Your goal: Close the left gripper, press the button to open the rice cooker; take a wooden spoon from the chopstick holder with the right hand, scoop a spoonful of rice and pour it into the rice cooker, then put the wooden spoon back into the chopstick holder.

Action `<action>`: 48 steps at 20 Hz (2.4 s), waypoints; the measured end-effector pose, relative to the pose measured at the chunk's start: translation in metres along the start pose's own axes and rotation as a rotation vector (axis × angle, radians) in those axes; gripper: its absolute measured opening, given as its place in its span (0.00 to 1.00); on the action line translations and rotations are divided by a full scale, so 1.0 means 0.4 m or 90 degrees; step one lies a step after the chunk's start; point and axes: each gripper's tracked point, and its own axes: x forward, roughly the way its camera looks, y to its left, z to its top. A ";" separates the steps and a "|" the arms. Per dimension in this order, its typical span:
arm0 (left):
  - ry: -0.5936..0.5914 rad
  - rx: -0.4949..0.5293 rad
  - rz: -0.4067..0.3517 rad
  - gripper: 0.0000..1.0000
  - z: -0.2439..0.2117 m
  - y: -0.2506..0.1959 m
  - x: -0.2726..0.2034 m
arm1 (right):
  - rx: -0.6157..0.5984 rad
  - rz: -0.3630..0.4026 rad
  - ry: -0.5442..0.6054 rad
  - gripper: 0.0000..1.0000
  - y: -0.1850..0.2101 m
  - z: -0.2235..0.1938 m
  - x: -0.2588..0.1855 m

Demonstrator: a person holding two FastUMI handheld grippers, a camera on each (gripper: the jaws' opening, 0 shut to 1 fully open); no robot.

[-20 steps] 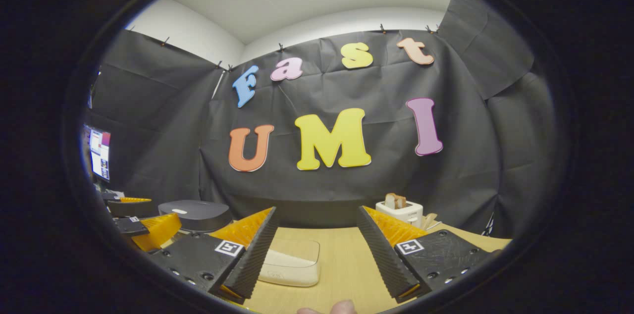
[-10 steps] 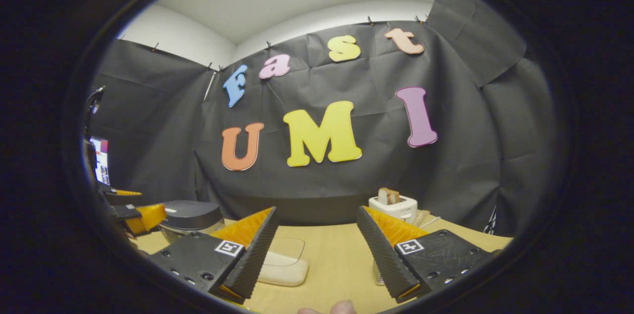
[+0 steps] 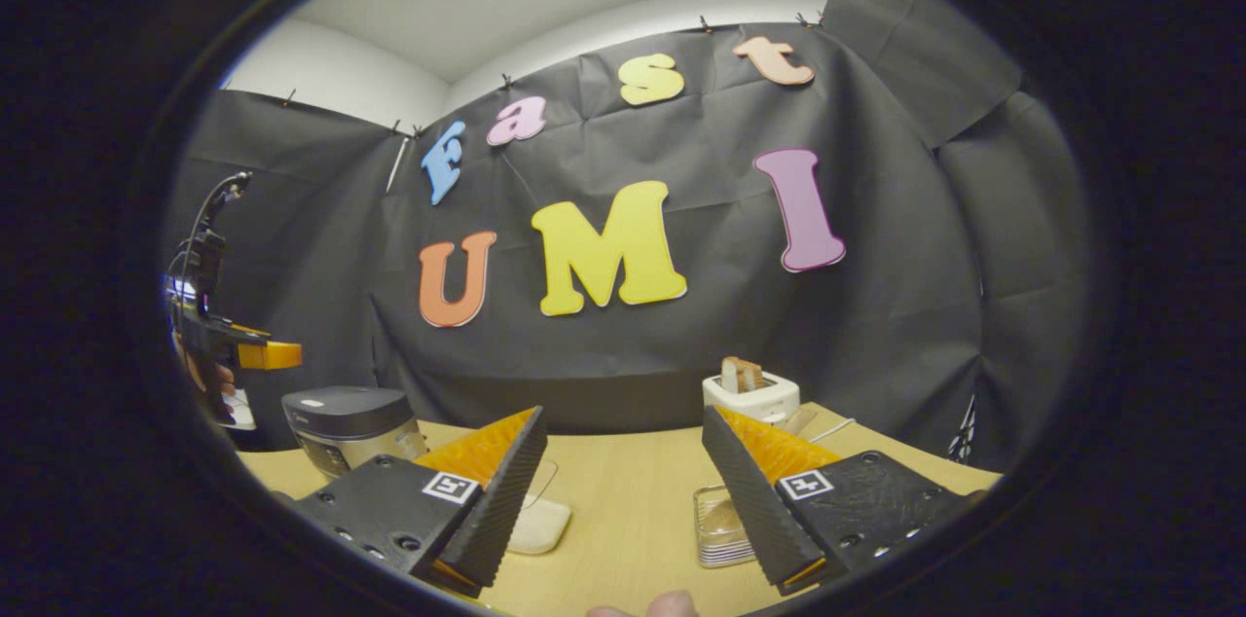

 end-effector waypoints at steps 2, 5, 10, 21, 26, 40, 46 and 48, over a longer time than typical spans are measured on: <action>0.039 -0.016 -0.007 0.96 0.006 0.021 0.028 | 0.004 0.002 0.000 0.95 -0.010 0.000 0.001; 0.095 -0.019 -0.001 0.92 0.009 0.058 0.067 | 0.008 0.004 0.006 0.95 -0.019 -0.006 0.008; 0.193 -0.018 -0.006 0.80 -0.027 0.093 0.120 | 0.008 0.002 0.013 0.92 -0.036 -0.015 0.015; 0.395 -0.082 0.011 0.22 -0.225 0.125 0.166 | 0.007 -0.002 0.008 0.96 -0.061 -0.014 0.019; 0.409 -0.088 -0.003 0.12 -0.240 0.105 0.169 | 0.011 -0.005 0.010 0.96 -0.067 -0.022 0.022; 0.337 -0.133 -0.046 0.13 -0.203 0.062 0.173 | -0.014 -0.014 0.013 0.96 -0.080 -0.015 0.001; 0.119 -0.047 0.021 0.83 0.030 0.109 0.157 | -0.039 -0.073 0.021 0.92 -0.164 0.001 -0.026; 0.082 -0.051 -0.001 0.99 0.083 0.073 0.123 | -0.045 -0.086 0.023 0.95 -0.186 0.007 -0.033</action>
